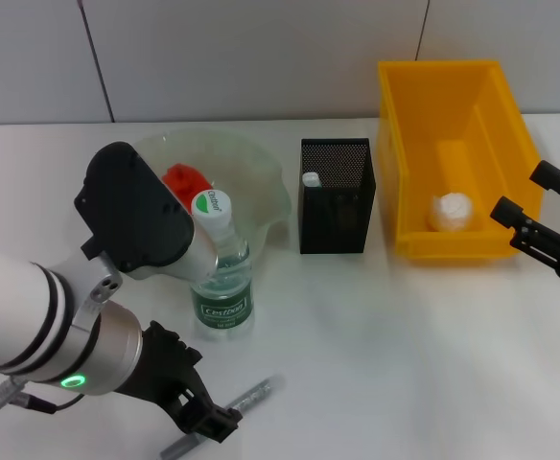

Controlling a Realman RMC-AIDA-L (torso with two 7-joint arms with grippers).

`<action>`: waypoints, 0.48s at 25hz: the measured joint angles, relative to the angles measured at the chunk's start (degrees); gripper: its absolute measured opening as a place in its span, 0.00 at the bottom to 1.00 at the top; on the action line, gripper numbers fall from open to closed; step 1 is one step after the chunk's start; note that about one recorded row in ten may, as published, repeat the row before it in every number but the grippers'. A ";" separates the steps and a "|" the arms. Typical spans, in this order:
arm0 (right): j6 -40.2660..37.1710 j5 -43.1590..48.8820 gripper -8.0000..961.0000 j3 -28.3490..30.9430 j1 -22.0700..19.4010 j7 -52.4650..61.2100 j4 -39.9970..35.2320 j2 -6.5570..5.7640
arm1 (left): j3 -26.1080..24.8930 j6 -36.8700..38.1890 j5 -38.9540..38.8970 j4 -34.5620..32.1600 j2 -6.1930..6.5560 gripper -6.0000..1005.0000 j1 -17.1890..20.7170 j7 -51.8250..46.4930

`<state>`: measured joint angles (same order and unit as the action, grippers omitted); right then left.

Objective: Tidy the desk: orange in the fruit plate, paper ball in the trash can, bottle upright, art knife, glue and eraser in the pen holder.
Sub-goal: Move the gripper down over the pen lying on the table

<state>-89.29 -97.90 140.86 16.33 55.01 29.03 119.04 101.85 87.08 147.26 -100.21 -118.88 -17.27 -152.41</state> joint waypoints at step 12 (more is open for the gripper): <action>-0.23 -0.03 0.84 1.15 0.80 -1.14 -1.97 -0.04 | 6.35 -0.11 4.98 0.84 -0.22 0.83 -2.61 -6.11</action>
<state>-89.52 -97.93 142.02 17.13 53.86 27.07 119.00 108.20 86.97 152.23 -99.37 -119.10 -19.88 -158.52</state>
